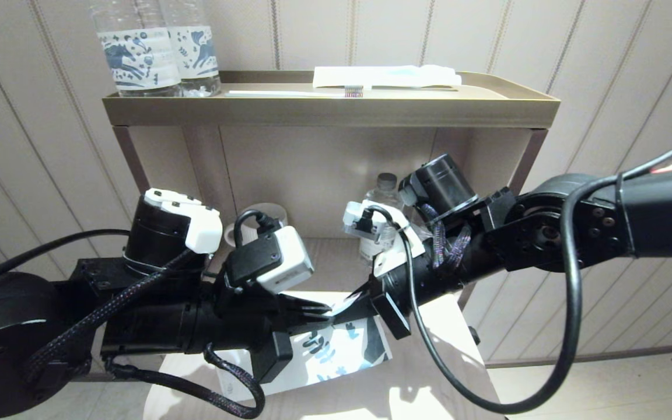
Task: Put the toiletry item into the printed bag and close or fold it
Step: Hand it to the other hand
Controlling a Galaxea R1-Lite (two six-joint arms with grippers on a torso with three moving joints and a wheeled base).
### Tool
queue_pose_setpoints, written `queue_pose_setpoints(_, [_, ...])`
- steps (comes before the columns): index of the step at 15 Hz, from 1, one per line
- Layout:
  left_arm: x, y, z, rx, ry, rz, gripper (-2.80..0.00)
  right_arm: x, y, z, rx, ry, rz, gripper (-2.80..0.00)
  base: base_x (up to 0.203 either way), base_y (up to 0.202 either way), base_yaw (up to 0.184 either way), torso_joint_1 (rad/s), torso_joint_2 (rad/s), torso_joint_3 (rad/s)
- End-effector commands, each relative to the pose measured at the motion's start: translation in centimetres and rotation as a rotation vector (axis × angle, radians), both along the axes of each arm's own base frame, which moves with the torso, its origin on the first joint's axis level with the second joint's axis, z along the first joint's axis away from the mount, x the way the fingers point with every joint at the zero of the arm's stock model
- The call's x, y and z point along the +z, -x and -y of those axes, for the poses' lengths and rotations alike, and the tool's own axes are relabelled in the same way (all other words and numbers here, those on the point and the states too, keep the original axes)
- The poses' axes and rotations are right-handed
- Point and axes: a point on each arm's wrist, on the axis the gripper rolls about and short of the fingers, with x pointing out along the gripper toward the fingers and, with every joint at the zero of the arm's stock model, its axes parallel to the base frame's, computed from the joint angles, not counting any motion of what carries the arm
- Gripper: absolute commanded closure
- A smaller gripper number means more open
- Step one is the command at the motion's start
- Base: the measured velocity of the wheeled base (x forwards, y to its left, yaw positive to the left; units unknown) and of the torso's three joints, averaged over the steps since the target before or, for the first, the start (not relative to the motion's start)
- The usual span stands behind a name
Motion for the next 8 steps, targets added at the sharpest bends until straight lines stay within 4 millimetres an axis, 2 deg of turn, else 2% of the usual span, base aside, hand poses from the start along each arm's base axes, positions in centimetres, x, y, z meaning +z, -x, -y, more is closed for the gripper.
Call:
queue_pose_setpoints(1, [-0.09, 0.08, -0.62, 0.013, -0.010, -0.002, 0.00, 0.25, 0.06, 0.10, 0.002, -0.006, 0.008, 0.00, 0.000, 0.000, 0.000, 0.000, 0.00, 0.000])
queue_pose_setpoints(8, [-0.07, 0.62, -1.16, 0.014, -0.013, 0.003, 0.00, 0.42, 0.29, 0.26, 0.002, -0.008, 0.011, 0.00, 0.000, 0.000, 0.000, 0.000, 0.00, 0.000])
